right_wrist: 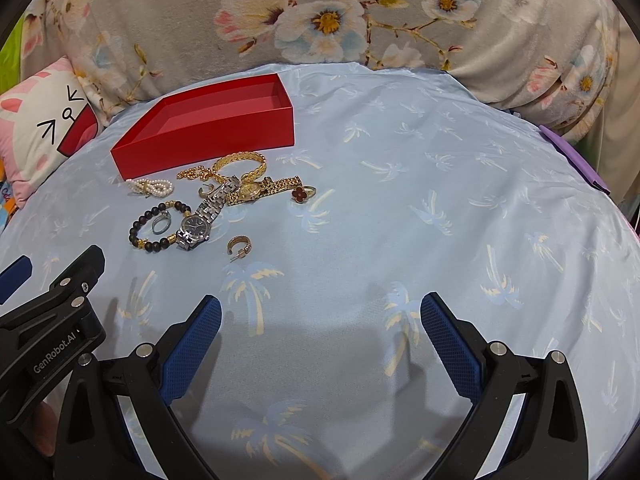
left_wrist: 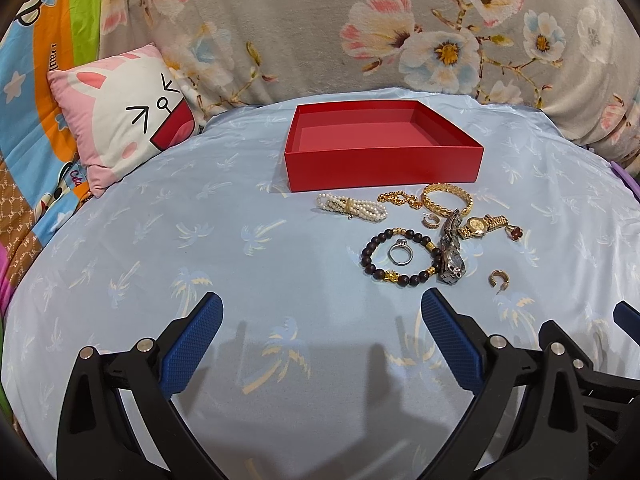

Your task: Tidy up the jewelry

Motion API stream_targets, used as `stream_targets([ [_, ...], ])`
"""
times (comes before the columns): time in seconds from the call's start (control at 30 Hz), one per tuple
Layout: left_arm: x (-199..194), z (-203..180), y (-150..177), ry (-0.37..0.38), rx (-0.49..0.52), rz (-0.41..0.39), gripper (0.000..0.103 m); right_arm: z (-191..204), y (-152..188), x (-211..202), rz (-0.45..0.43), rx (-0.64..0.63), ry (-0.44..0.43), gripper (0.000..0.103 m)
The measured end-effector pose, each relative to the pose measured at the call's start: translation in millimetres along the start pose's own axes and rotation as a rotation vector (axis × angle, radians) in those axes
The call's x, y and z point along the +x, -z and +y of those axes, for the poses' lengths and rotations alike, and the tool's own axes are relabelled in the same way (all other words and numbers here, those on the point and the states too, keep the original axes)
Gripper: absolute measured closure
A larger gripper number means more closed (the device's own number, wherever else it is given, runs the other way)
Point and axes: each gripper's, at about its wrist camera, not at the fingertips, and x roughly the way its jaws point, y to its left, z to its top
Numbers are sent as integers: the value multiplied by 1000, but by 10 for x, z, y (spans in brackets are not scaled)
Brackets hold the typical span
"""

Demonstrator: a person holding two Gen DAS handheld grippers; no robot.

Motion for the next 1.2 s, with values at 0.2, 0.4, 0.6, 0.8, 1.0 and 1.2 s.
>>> stream_targets([
  [0.2,0,7,7,0,0,0,6,11,-2,1,0,0,0,5],
  [0.4,1,8,8,1,-1,-1,6,8,-2,2,0,0,-1,5],
  [0.6,0,2,7,1,-1,-1,7,6,0,2,1,0,0,5],
  [0.8,1,10,10,2,-1,-1,7,-1,-2,0,0,0,0,5],
  [1.0,28,63,21,7,-40,20,5,37,5,42,20,-12,-18,5],
  [1.2,62,314,19,-8,-79,46,5,78,-63,56,30,-59,-28,5],
])
